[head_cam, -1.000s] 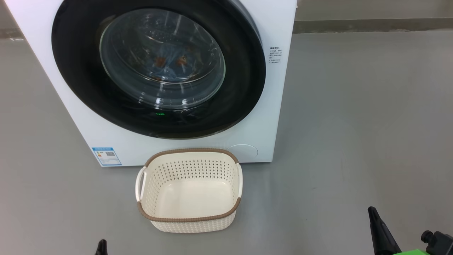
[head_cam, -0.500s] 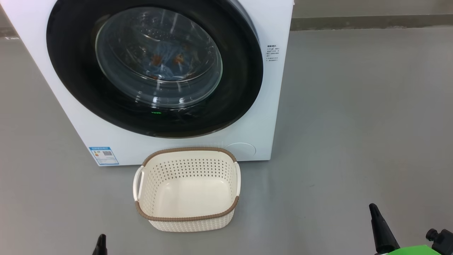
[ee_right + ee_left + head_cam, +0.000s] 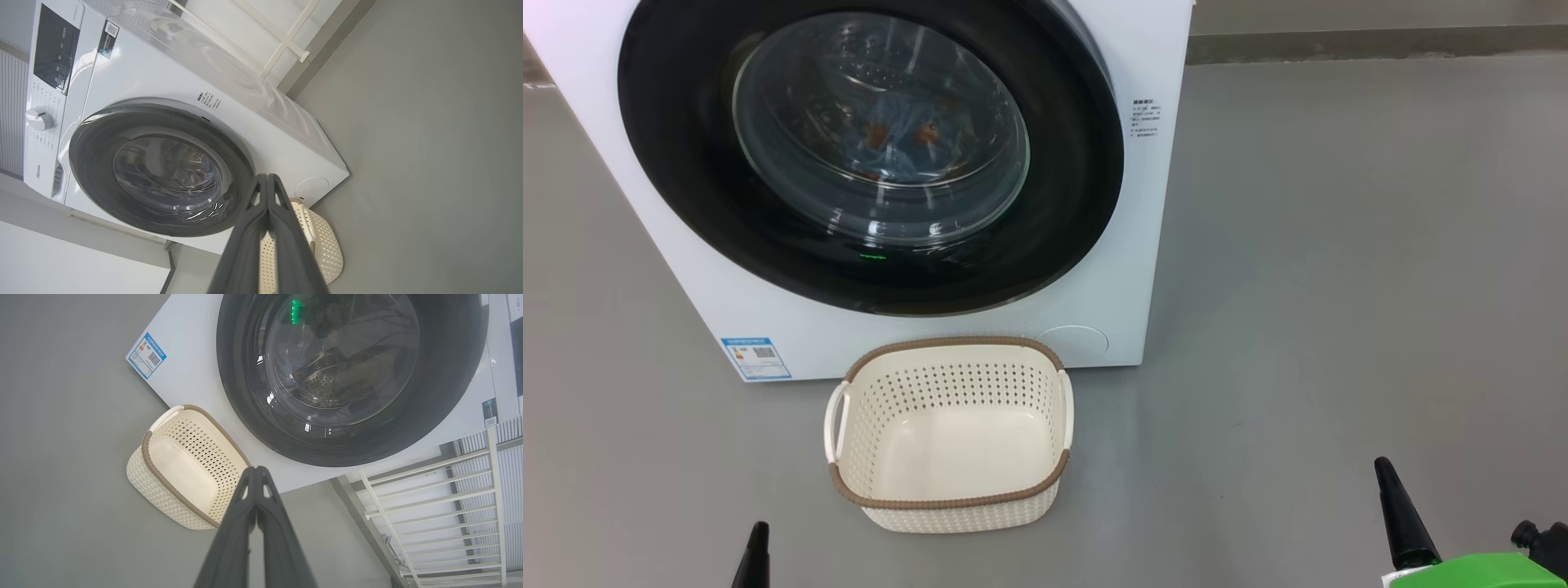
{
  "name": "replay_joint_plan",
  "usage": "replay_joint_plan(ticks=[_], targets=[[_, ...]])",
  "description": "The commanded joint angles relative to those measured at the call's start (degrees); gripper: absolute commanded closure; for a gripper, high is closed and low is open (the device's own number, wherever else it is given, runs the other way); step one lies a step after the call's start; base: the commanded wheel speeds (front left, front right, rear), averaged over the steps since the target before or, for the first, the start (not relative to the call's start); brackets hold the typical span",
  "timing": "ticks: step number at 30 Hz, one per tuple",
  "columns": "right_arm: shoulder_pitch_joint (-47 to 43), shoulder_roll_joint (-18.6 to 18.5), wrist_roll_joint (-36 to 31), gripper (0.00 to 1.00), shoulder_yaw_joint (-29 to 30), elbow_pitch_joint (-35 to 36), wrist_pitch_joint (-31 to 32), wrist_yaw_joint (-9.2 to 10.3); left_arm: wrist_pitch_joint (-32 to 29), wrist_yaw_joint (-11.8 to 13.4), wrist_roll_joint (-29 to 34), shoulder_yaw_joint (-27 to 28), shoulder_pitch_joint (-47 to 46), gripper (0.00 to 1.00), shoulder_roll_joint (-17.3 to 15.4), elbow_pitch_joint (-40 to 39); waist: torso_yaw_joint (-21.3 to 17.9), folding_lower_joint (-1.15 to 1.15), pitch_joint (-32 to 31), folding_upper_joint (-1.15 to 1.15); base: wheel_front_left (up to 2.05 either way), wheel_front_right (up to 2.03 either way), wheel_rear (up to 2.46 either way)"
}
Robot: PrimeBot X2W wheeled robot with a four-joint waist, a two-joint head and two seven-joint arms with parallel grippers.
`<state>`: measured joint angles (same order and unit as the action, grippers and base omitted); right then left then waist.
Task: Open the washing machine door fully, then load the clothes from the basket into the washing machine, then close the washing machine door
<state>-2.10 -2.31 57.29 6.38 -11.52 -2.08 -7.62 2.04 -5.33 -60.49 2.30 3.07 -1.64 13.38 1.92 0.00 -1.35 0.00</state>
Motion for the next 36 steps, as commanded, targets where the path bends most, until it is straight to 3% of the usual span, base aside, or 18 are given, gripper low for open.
replay_joint_plan(ticks=[1, 36], targets=[[2.55, -0.48, 1.26, 1.0, -0.55, 1.13, 0.32, 0.07, -0.32, -0.52, -1.35, 1.49, -2.64, 1.0, -0.91, -1.04, -0.03, 0.0, 0.02, 0.0, 0.0, 0.0, 0.0], [6.77, -0.54, 26.0, 1.0, -0.02, -1.55, 6.41, 0.11, -6.36, -1.72, -23.68, 3.5, -7.52, 1.0, -1.15, 0.23, -1.42, 0.0, 1.13, 0.0, 0.0, 0.0, 0.0]])
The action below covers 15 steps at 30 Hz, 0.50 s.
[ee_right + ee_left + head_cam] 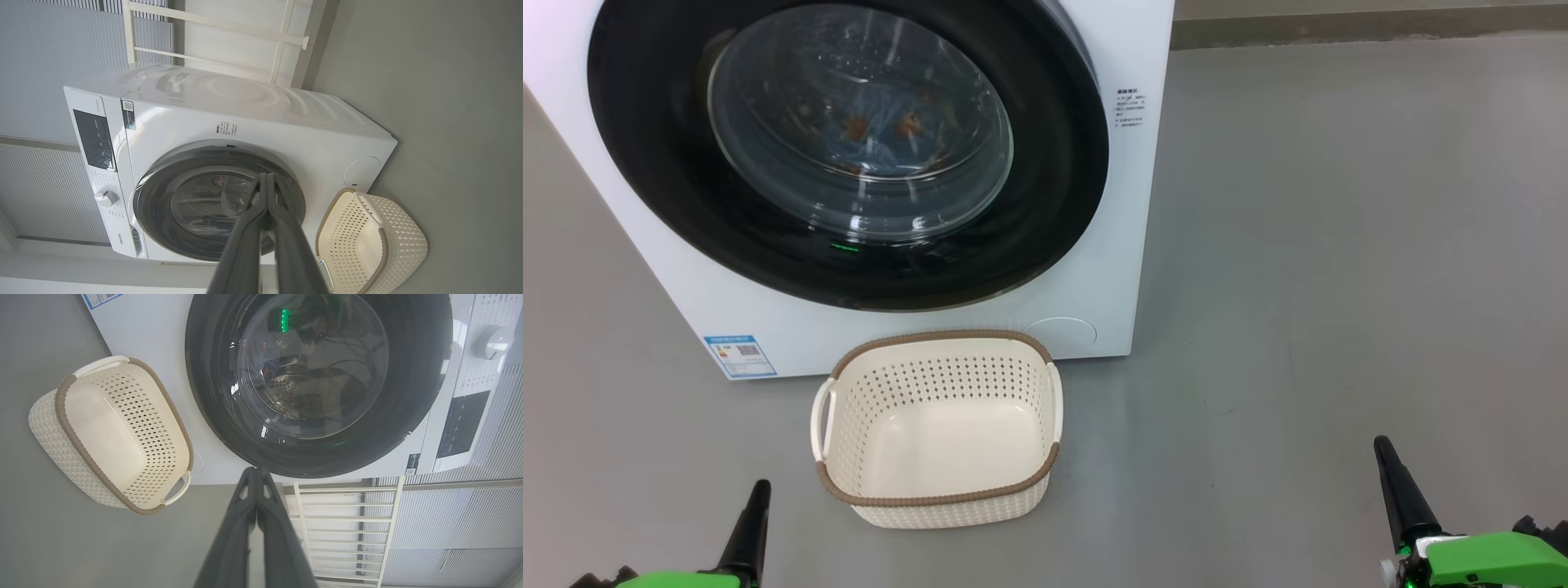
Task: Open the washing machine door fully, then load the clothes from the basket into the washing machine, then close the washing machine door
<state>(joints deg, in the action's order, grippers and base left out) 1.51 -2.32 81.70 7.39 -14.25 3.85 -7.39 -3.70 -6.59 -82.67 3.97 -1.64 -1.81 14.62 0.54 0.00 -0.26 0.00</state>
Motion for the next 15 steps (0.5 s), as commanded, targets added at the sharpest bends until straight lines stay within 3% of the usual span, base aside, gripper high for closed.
replay_joint_plan(ticks=[1, 15], targets=[[3.28, -0.53, 2.27, 1.0, -1.02, 1.11, 0.64, -0.12, -0.79, -0.5, -2.12, 1.89, -2.95, 1.0, -0.99, -0.97, -0.08, 0.0, 0.07, 0.0, 0.0, 0.0, 0.0], [4.67, -0.55, 10.45, 1.0, -0.85, 0.23, 2.65, -0.1, -2.79, -0.9, -9.5, 2.55, -4.56, 1.0, -1.07, -0.55, -0.54, 0.0, 0.43, 0.0, 0.0, 0.0, 0.0]])
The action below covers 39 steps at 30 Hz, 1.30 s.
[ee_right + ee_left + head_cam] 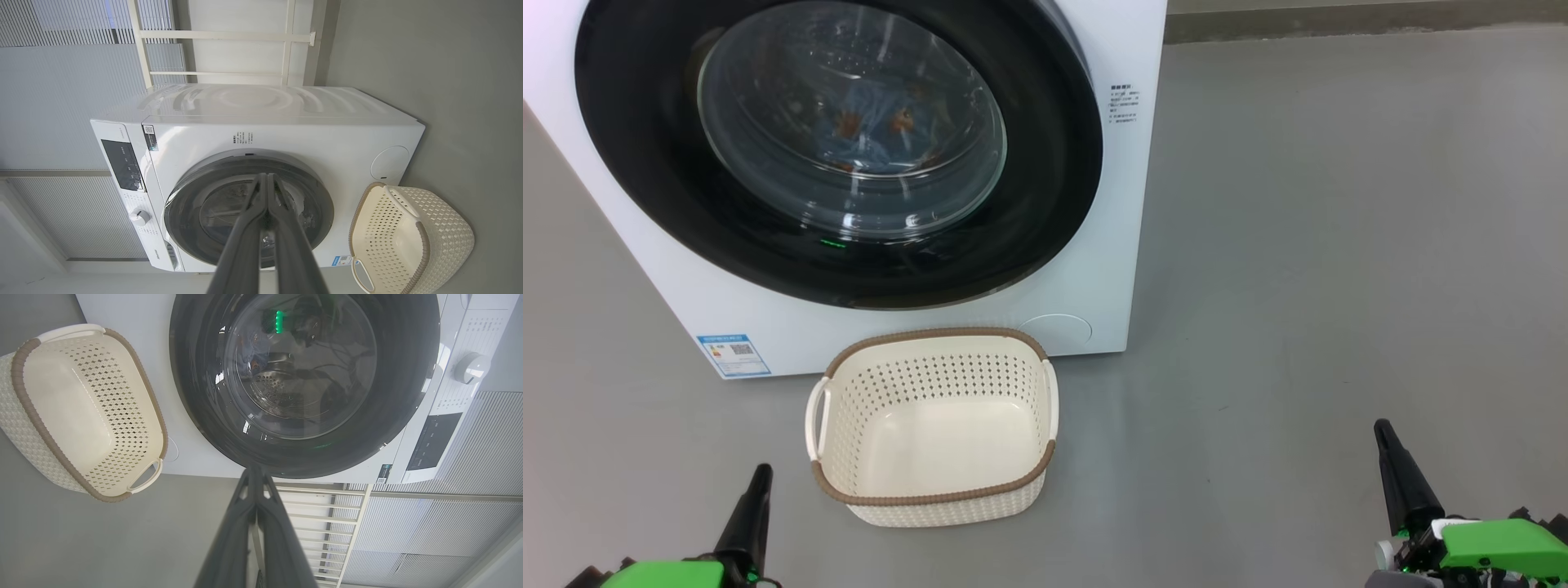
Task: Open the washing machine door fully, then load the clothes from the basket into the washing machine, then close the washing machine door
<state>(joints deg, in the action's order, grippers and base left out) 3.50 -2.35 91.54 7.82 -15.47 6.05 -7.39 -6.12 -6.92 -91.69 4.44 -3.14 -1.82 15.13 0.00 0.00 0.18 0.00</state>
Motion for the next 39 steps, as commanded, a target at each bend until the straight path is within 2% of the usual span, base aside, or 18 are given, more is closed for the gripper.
replay_joint_plan(ticks=[1, 39], targets=[[2.69, -0.53, 0.61, 1.0, -1.28, 1.45, 0.45, -0.1, -0.36, -0.57, -0.48, 2.08, -3.06, 1.0, -1.06, -1.07, 0.0, 0.0, 0.0, 0.0, 0.0, 0.0, 0.0], [2.69, -0.53, 0.62, 1.0, -1.29, 1.45, 0.45, -0.1, -0.36, -0.57, -0.48, 2.07, -3.05, 1.0, -1.06, -1.08, 0.0, 0.0, 0.0, 0.0, 0.0, 0.0, 0.0]])
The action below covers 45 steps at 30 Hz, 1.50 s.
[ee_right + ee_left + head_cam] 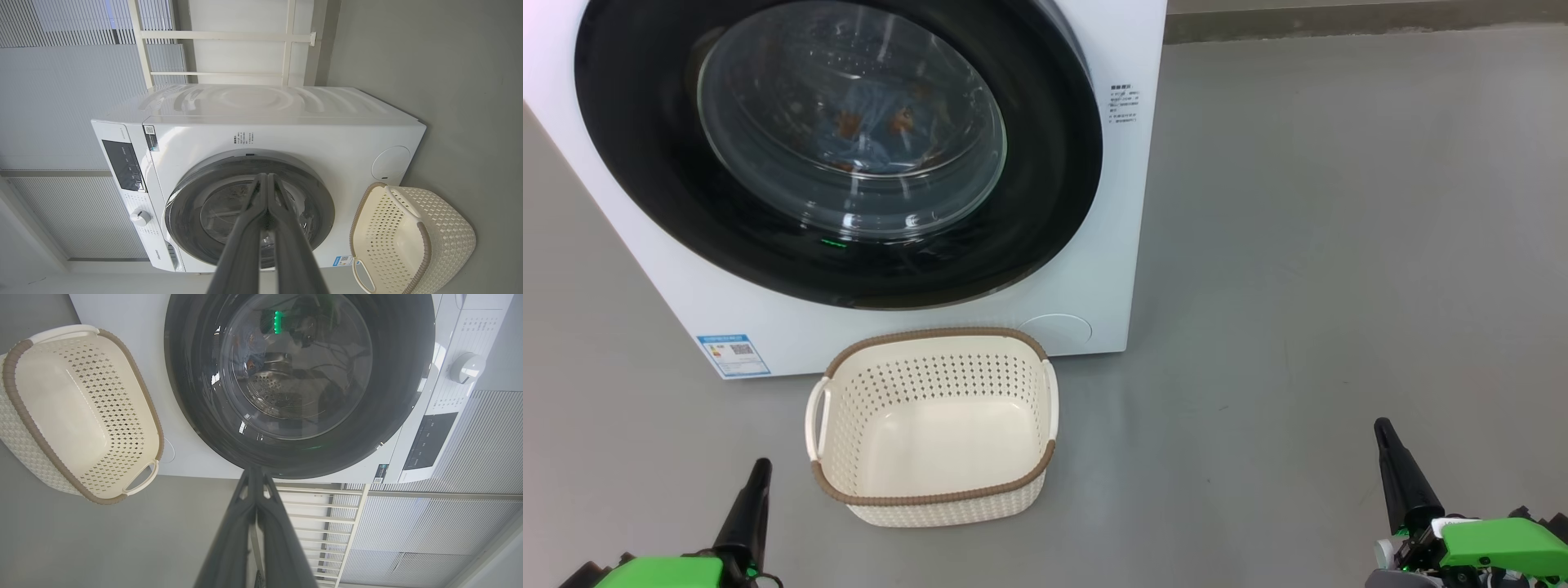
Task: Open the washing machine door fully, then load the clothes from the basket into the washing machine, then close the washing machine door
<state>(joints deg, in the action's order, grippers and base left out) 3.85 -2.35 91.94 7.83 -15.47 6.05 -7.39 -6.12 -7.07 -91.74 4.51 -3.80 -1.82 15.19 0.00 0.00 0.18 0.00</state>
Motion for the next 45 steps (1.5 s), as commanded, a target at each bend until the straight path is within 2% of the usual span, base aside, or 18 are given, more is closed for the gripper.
replay_joint_plan(ticks=[1, 45], targets=[[2.34, -0.53, 0.22, 1.0, -1.3, 1.45, 0.44, -0.1, -0.36, -0.42, -0.43, 2.01, -2.39, 1.0, -1.06, -1.13, 0.0, 0.0, 0.0, 0.0, 0.0, 0.0, 0.0], [2.34, -0.53, 0.23, 1.0, -1.31, 1.45, 0.44, -0.1, -0.36, -0.42, -0.43, 2.0, -2.39, 1.0, -1.06, -1.14, 0.0, 0.0, 0.0, 0.0, 0.0, 0.0, 0.0]])
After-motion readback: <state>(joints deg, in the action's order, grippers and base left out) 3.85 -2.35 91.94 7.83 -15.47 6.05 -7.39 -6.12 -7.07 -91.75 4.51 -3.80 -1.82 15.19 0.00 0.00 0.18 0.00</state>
